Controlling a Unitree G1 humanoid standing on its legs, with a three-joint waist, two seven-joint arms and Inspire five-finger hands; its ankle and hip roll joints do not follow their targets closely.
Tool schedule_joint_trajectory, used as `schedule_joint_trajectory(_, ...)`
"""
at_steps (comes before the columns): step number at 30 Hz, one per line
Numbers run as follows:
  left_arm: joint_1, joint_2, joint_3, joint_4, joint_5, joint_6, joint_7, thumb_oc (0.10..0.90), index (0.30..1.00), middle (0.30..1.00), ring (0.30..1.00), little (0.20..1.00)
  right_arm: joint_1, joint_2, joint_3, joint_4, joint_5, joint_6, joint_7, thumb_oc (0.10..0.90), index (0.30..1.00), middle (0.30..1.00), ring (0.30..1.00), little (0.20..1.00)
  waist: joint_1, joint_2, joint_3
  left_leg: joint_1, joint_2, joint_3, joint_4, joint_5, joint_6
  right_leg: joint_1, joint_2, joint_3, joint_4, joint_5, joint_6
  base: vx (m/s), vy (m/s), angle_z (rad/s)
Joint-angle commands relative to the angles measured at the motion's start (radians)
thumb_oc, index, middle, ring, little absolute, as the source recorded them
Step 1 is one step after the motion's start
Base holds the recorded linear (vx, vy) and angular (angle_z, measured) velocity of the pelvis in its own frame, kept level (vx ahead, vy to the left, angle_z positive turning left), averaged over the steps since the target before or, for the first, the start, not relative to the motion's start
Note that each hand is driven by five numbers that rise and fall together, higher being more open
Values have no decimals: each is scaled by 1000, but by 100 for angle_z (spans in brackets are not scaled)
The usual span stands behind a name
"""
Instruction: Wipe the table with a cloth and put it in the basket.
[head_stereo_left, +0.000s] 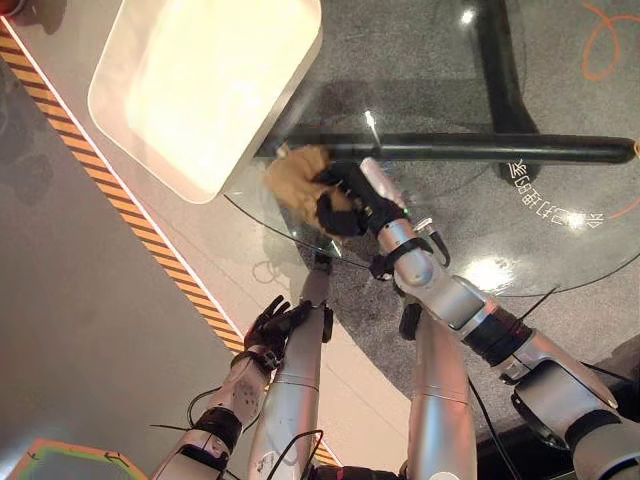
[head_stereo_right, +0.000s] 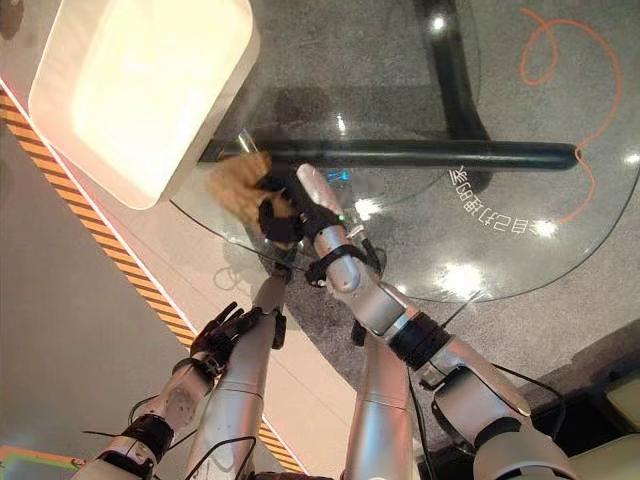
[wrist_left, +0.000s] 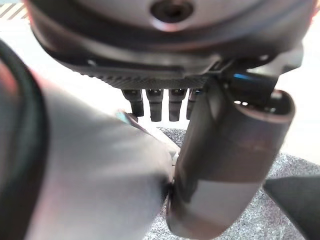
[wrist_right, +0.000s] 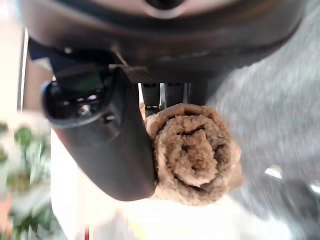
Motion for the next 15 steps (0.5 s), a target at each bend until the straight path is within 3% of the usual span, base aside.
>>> schedule_joint_trajectory(1,116,-20,-104,21,-7,43,-4,800,900,900,900,900,-28,42,24,-216,33,-79,46,100,300,300,300,200,-5,27,-15,-44,-58,117,141,-114,62,-18,45,-1,-181,171,39,4,-28,5)
schedule_joint_trajectory(7,114,-9,-106,18,-22,44,-5,800,900,900,900,900,-20,28,36,-225,14,-77,6,100,300,300,300,200,-8,24,-15,-44,-54,119,143,-114,60,-17,48,-3,-180,170,39,1,-4,1)
schedule_joint_trajectory(15,118,-5,-105,38,-19,36,-7,800,900,900,900,900,-32,1,-42,-191,-14,-76,-169,100,300,300,300,200,-12,23,-15,-44,-48,119,144,-119,62,-17,49,-4,-181,170,39,1,-13,0)
